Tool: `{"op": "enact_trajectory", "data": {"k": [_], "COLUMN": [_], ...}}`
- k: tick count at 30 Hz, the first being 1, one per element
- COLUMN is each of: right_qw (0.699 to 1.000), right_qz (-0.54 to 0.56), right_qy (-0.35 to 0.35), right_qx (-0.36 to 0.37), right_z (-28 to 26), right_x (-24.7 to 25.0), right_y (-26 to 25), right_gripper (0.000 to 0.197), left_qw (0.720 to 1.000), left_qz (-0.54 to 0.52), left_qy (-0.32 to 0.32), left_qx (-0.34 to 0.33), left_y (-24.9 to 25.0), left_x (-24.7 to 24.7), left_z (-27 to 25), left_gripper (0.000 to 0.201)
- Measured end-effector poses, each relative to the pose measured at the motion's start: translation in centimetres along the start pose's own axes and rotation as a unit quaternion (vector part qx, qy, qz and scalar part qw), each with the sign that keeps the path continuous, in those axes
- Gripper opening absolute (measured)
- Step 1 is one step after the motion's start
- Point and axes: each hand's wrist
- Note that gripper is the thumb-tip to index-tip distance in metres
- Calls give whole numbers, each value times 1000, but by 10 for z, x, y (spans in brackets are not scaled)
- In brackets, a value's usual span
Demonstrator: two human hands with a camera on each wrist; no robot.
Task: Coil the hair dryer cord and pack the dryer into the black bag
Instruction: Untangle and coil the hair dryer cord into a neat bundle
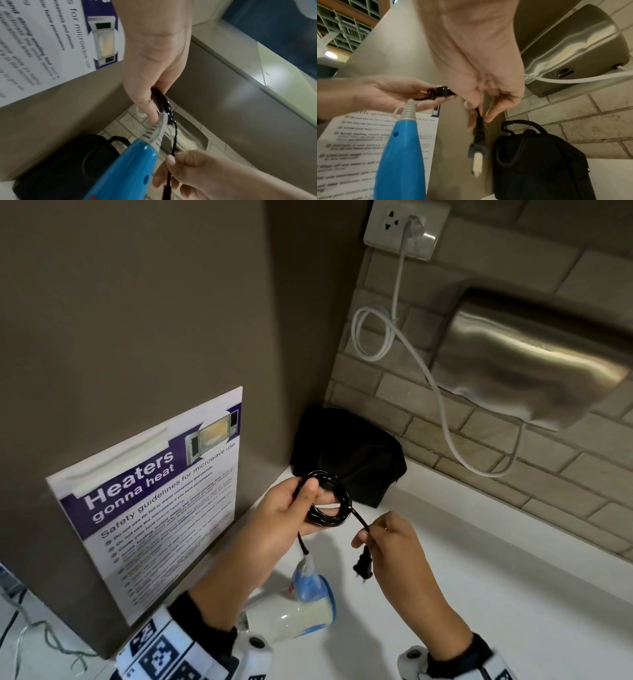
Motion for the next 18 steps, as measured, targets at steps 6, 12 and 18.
{"op": "enact_trajectory", "data": {"k": [6,12,18], "right_qw": [998,988,904], "right_qz": [-11,124,390], "right_qy": [-11,-89,-165], "right_qx": [-53,-22,-61], "right_z": [9,0,-7], "right_x": [-7,4,24], "right_y": [6,-18,-41], "right_gripper": [25,12,30], "left_qw": [998,987,973], "left_qz": [49,141,216], "left_qy": [23,60,60], "left_qx": [-38,-47,-64], "left_y": [-7,-9,-8], "left_x": [-16,-18,-18], "left_z": [-8,-7,-10], "left_gripper": [23,29,23]}}
Point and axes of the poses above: each hand's wrist, its own z-axis towards the middle knuckle, its own x-axis out of the back of the hand, y = z × x, and after that the axes turned 1 degree about y, right-handed
